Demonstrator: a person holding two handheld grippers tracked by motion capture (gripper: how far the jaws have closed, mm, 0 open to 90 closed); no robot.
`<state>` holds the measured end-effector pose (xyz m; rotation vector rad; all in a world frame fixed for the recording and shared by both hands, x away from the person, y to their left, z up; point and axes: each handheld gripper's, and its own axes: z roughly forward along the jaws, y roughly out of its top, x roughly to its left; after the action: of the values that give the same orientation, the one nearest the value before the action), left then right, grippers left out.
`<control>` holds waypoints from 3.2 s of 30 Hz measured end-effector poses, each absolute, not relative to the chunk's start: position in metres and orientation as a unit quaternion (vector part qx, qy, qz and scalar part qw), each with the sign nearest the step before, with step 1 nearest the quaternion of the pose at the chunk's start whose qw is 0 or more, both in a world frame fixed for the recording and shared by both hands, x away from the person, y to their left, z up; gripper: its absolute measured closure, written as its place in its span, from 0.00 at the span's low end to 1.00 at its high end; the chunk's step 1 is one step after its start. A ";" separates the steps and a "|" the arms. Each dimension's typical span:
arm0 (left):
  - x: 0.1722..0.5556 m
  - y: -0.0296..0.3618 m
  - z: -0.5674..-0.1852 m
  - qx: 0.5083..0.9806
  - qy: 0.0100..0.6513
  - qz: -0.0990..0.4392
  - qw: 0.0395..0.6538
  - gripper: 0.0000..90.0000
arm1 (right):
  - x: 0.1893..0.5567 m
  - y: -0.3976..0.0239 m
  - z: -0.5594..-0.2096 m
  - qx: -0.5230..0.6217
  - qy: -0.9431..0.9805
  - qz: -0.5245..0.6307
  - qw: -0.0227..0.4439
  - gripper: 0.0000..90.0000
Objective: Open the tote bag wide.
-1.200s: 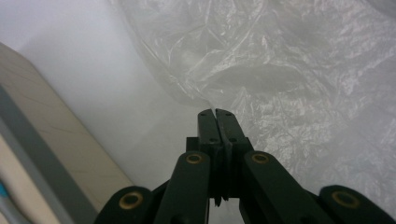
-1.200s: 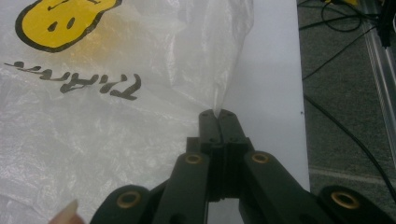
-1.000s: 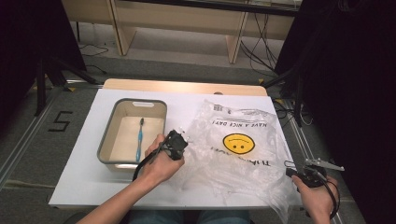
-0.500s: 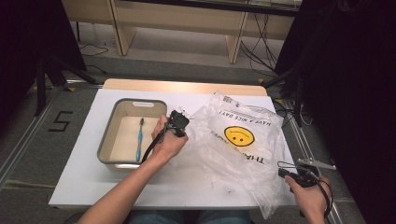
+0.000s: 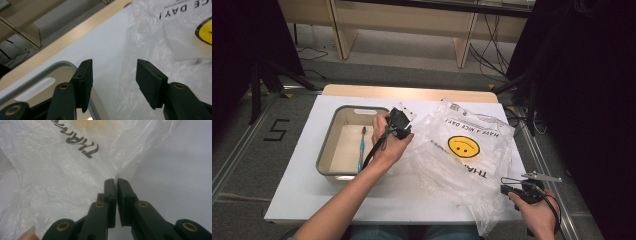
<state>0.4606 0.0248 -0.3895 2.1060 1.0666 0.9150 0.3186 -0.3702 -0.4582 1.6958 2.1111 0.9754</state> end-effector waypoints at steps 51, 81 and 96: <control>0.328 0.020 -0.435 0.876 0.230 0.164 0.390 0.37 | 0.338 -0.305 -0.434 0.413 0.773 0.423 0.231 0.39; 0.342 -0.004 -0.457 0.889 0.229 0.170 0.359 0.68 | 0.370 -0.226 -0.462 0.333 0.866 0.323 0.185 0.66; 0.353 -0.021 -0.472 0.885 0.236 0.197 0.350 0.92 | 0.369 -0.228 -0.445 0.350 0.849 0.339 0.201 1.00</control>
<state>0.3532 -0.0214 -0.4719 2.2922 0.6111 0.5097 0.3688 -0.2279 -0.4445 0.9784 2.3730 0.9482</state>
